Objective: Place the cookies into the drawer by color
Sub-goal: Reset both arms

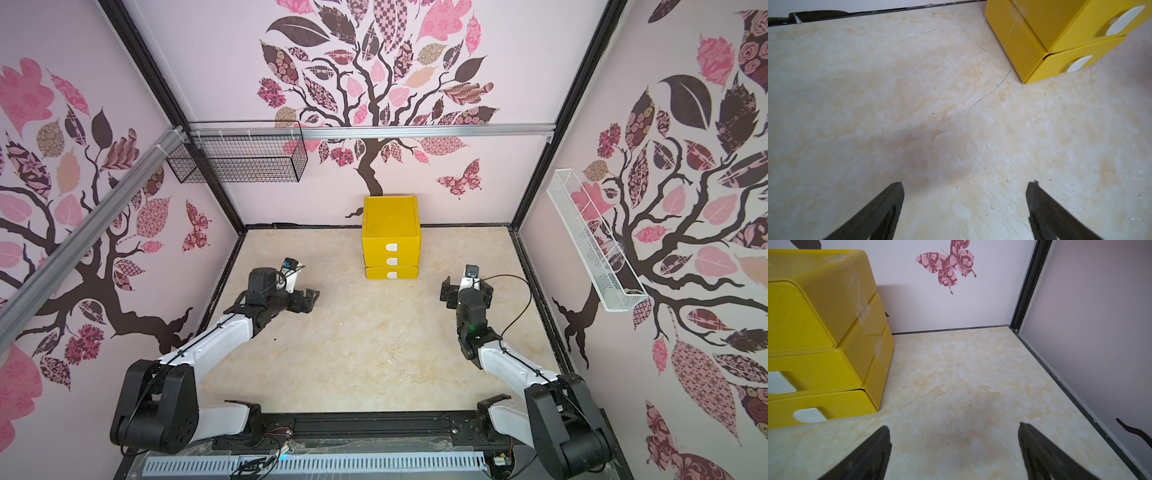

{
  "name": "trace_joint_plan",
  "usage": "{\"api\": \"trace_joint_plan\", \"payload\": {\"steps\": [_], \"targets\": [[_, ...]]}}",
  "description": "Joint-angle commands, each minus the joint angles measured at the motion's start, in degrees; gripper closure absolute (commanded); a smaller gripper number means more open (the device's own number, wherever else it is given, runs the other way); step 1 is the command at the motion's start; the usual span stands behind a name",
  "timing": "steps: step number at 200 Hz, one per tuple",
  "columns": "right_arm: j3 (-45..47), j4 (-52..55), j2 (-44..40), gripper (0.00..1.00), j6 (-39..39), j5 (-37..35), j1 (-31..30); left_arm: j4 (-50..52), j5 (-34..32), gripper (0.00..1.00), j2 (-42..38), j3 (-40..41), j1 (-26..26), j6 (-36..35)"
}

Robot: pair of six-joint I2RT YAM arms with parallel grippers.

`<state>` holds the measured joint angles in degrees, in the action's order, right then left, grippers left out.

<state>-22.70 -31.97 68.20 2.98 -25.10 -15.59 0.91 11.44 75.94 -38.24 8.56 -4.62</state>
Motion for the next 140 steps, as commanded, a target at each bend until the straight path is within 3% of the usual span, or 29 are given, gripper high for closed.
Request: {"api": "trace_joint_plan", "payload": {"steps": [1, 36, 69, 100, 130, 140], "targets": [[1.9, -9.2, 3.1, 0.01, 1.7, 0.5, 2.4, -15.3, -2.0, 0.03, 0.5, 3.0, -0.4, -1.5], [0.6, -10.0, 5.1, 0.01, 3.0, 10.1, 8.0, -18.1, -2.5, 0.03, 3.8, 2.5, -3.2, 0.2], [2.2, -11.4, 8.8, 0.01, -0.9, 8.4, 11.3, -19.3, -1.1, 0.03, 5.1, 3.2, -7.4, 3.8], [3.8, -21.0, 15.8, 0.01, -0.8, 8.6, 11.2, -29.3, -1.4, 0.03, 7.0, 8.5, -10.5, 4.6], [3.6, -28.0, 22.6, 0.01, -0.3, 9.2, 11.3, -33.3, -3.5, 0.03, 6.3, 10.6, -10.8, 4.7], [3.0, -25.9, 22.4, 0.01, 0.0, 10.2, 11.3, -36.7, -4.1, 0.03, 6.1, 12.2, -10.9, 4.0]]}}
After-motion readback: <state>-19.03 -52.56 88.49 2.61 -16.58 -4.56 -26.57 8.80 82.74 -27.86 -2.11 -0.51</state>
